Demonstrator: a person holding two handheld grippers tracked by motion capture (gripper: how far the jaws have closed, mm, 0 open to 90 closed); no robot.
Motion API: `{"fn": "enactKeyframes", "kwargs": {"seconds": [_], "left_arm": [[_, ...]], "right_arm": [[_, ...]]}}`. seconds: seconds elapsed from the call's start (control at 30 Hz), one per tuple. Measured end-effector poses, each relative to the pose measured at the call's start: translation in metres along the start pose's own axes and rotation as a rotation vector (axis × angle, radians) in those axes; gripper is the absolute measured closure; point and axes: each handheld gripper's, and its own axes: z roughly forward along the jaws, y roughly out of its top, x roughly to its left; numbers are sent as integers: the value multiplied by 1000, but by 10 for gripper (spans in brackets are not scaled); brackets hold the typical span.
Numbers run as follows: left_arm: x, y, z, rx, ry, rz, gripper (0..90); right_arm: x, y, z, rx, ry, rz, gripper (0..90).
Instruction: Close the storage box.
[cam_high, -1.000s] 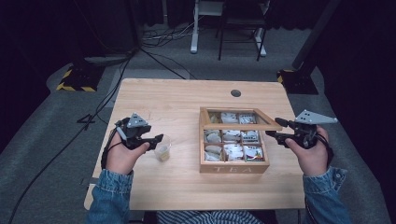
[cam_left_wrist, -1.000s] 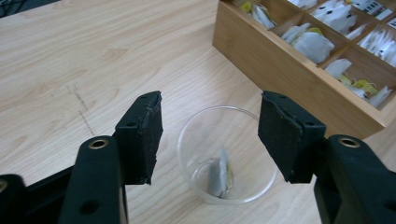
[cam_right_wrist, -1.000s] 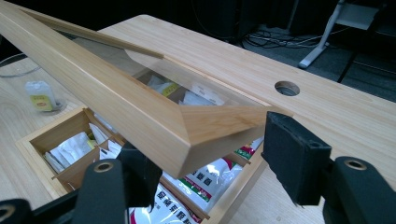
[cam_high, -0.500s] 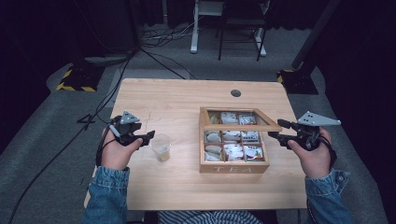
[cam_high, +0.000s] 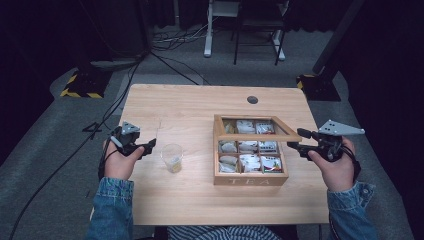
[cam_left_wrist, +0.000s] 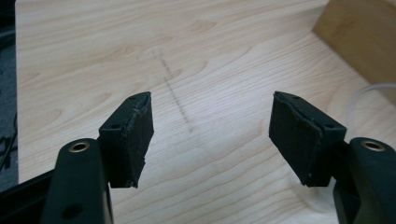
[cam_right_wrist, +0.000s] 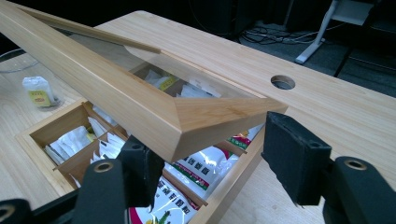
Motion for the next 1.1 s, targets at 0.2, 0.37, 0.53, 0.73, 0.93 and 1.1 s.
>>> {"fn": "enactKeyframes", "kwargs": {"seconds": [0.2, 0.37, 0.53, 0.73, 0.93, 1.1], "left_arm": [[9, -11, 12, 35, 14, -18, 299], [15, -21, 26, 67, 28, -17, 299], [18, -28, 34, 81, 29, -14, 299], [21, -33, 39, 97, 28, -23, 296], [23, -37, 42, 106, 29, -27, 289], [25, -42, 47, 113, 37, -20, 287]], "right_arm": [[0, 0, 0, 3, 4, 3, 399], [0, 0, -1, 18, 7, 5, 399], [0, 0, -1, 23, 8, 16, 405], [0, -1, -2, 31, 14, 21, 411], [0, -1, -2, 40, 18, 28, 412], [1, -1, -2, 49, 22, 31, 413]]}}
